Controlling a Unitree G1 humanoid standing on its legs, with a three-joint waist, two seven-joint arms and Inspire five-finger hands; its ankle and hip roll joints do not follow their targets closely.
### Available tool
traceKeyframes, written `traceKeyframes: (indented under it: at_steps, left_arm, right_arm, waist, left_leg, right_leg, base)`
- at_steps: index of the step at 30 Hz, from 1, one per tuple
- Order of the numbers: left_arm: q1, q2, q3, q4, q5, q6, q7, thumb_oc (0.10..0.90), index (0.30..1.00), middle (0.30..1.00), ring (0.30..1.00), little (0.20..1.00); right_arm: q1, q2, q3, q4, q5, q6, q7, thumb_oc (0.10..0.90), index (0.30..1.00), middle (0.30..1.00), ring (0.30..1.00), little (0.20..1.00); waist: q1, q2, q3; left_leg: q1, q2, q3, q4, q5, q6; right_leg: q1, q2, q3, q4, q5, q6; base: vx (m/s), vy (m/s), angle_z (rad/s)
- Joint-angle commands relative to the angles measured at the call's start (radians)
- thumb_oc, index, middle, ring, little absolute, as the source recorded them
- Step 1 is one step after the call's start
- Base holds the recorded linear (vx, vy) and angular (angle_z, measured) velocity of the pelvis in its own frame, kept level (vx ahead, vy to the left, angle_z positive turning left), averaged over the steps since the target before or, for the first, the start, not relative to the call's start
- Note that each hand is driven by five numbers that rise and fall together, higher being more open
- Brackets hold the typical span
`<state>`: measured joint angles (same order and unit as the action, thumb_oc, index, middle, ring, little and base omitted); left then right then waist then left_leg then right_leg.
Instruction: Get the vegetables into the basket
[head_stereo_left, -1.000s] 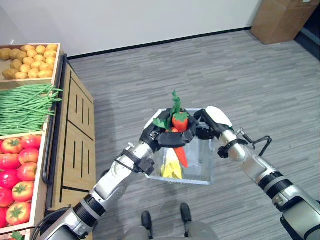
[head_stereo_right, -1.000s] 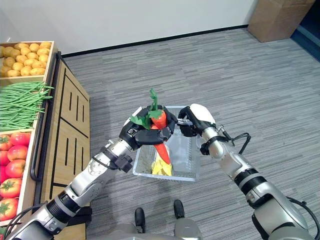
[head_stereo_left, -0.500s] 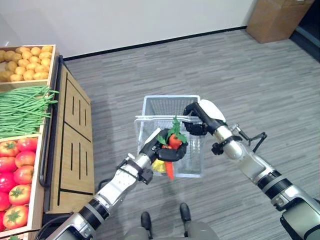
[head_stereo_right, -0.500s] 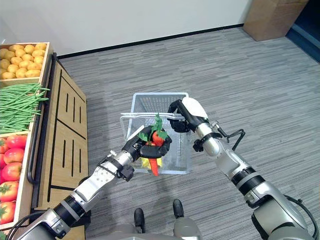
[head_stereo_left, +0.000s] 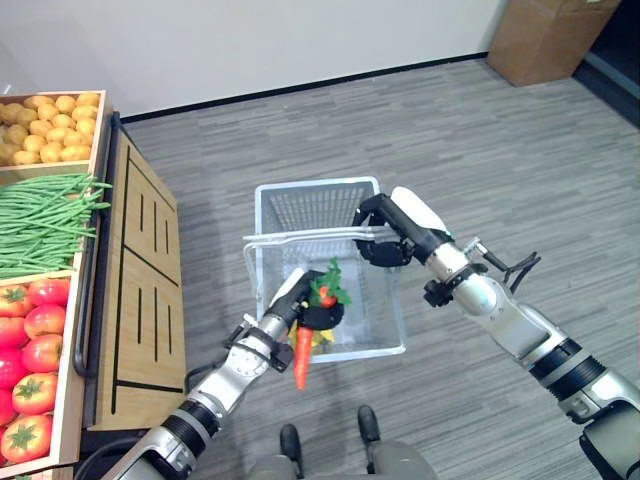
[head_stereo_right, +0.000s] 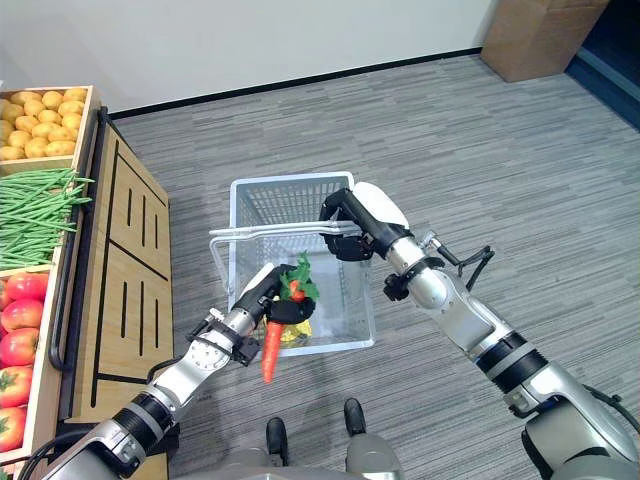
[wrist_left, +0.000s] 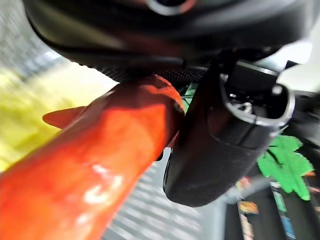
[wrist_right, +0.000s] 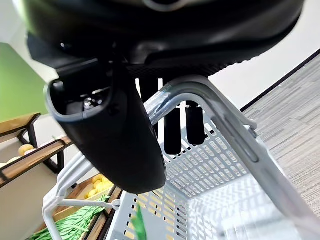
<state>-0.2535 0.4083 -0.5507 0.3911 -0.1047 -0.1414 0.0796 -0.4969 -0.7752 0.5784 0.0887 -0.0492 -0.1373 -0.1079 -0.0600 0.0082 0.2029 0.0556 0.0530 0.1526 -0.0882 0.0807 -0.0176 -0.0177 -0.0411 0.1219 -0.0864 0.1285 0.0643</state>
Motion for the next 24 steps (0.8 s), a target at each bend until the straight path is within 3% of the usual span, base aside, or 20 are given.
traceKeyframes:
  at_steps: [1, 3, 4, 5, 6, 7, 8, 9, 10, 11, 24]
  left_arm:
    - [-0.045, -0.009, 0.023, 0.072, 0.062, -0.070, 0.063, 0.810, 0.874, 0.874, 0.874, 0.874]
    - [-0.043, -0.011, 0.056, 0.121, 0.079, -0.063, 0.087, 0.843, 0.920, 0.920, 0.920, 0.920]
    - [-0.043, -0.011, 0.056, 0.121, 0.079, -0.064, 0.087, 0.900, 1.000, 1.000, 1.000, 1.000]
    - [-0.046, -0.010, 0.071, 0.143, 0.096, -0.061, 0.101, 0.800, 0.860, 0.860, 0.860, 0.860]
    - [-0.050, -0.013, 0.077, 0.153, 0.101, -0.060, 0.110, 0.755, 0.797, 0.797, 0.797, 0.797]
    - [-0.050, -0.013, 0.077, 0.153, 0.102, -0.060, 0.111, 0.665, 0.671, 0.671, 0.671, 0.671]
    - [-0.055, -0.016, 0.082, 0.152, 0.109, -0.055, 0.125, 0.518, 0.465, 0.465, 0.465, 0.465]
    - [-0.055, -0.020, 0.082, 0.159, 0.110, -0.053, 0.125, 0.520, 0.467, 0.467, 0.467, 0.467]
    - [-0.056, -0.020, 0.082, 0.159, 0.110, -0.053, 0.125, 0.537, 0.492, 0.492, 0.492, 0.492]
    - [-0.058, -0.023, 0.085, 0.161, 0.114, -0.050, 0.131, 0.900, 1.000, 1.000, 1.000, 1.000]
    - [-0.071, -0.046, 0.056, 0.147, 0.151, -0.045, 0.123, 0.900, 1.000, 1.000, 1.000, 1.000]
  right_arm:
    - [-0.039, 0.040, -0.125, -0.134, 0.121, -0.158, -0.040, 0.400, 0.300, 0.300, 0.300, 0.300]
    - [-0.027, 0.029, -0.120, -0.143, 0.131, -0.162, -0.026, 0.400, 0.300, 0.300, 0.300, 0.300]
    - [-0.027, 0.029, -0.120, -0.143, 0.131, -0.162, -0.026, 0.400, 0.300, 0.300, 0.300, 0.300]
    - [-0.023, 0.025, -0.118, -0.144, 0.136, -0.161, -0.020, 0.400, 0.300, 0.300, 0.300, 0.300]
    - [-0.020, 0.026, -0.117, -0.141, 0.136, -0.162, -0.019, 0.400, 0.300, 0.300, 0.300, 0.300]
    - [-0.020, 0.026, -0.117, -0.141, 0.136, -0.162, -0.019, 0.400, 0.300, 0.300, 0.300, 0.300]
    - [-0.016, 0.032, -0.111, -0.141, 0.137, -0.161, -0.018, 0.400, 0.300, 0.300, 0.300, 0.300]
    - [-0.016, 0.034, -0.108, -0.141, 0.137, -0.161, -0.016, 0.400, 0.300, 0.300, 0.300, 0.300]
    - [-0.017, 0.034, -0.108, -0.141, 0.137, -0.161, -0.016, 0.400, 0.300, 0.300, 0.300, 0.300]
    - [-0.015, 0.036, -0.104, -0.140, 0.136, -0.161, -0.015, 0.400, 0.300, 0.300, 0.300, 0.300]
    - [-0.005, 0.040, -0.077, -0.155, 0.120, -0.154, 0.008, 0.400, 0.300, 0.300, 0.300, 0.300]
  waist:
    - [0.012, -0.068, -0.158]
    - [0.008, -0.068, -0.161]
    - [0.008, -0.068, -0.161]
    - [0.007, -0.068, -0.163]
    - [0.007, -0.068, -0.164]
    - [0.007, -0.068, -0.164]
    - [0.007, -0.069, -0.164]
    - [0.007, -0.069, -0.164]
    - [0.007, -0.069, -0.164]
    - [0.007, -0.069, -0.164]
    - [0.006, -0.070, -0.168]
  left_leg:
    - [0.036, 0.049, 0.029, 0.001, -0.059, -0.067]
    - [0.038, 0.050, 0.033, 0.001, -0.059, -0.069]
    - [0.038, 0.050, 0.033, 0.001, -0.059, -0.069]
    - [0.039, 0.051, 0.035, 0.001, -0.059, -0.070]
    - [0.039, 0.051, 0.035, 0.001, -0.059, -0.070]
    - [0.039, 0.051, 0.035, 0.001, -0.059, -0.070]
    - [0.039, 0.052, 0.034, 0.001, -0.058, -0.070]
    - [0.039, 0.052, 0.034, 0.001, -0.058, -0.070]
    - [0.039, 0.052, 0.034, 0.001, -0.058, -0.070]
    - [0.039, 0.052, 0.033, 0.001, -0.058, -0.070]
    - [0.040, 0.051, 0.031, 0.001, -0.059, -0.069]
  right_leg:
    - [0.011, -0.105, -0.050, -0.001, -0.020, 0.112]
    - [0.011, -0.104, -0.050, -0.001, -0.021, 0.112]
    - [0.011, -0.104, -0.050, -0.001, -0.021, 0.112]
    - [0.011, -0.104, -0.049, -0.001, -0.021, 0.111]
    - [0.010, -0.104, -0.049, -0.001, -0.021, 0.111]
    - [0.010, -0.104, -0.049, -0.001, -0.021, 0.111]
    - [0.011, -0.104, -0.051, -0.001, -0.021, 0.110]
    - [0.011, -0.104, -0.051, -0.001, -0.021, 0.110]
    - [0.011, -0.104, -0.052, -0.001, -0.021, 0.110]
    - [0.012, -0.103, -0.052, -0.001, -0.022, 0.109]
    - [0.015, -0.104, -0.054, -0.001, -0.021, 0.108]
  base:
    - [0.00, 0.000, 0.00]
    - [0.00, 0.000, 0.00]
    - [0.01, -0.008, -0.04]
    - [0.01, -0.007, -0.04]
    - [0.01, -0.007, -0.04]
    - [0.00, 0.000, 0.00]
    - [0.00, 0.000, 0.00]
    - [0.00, 0.000, 0.00]
    - [0.00, 0.000, 0.00]
    - [0.00, 0.000, 0.00]
    - [0.00, 0.000, 0.00]
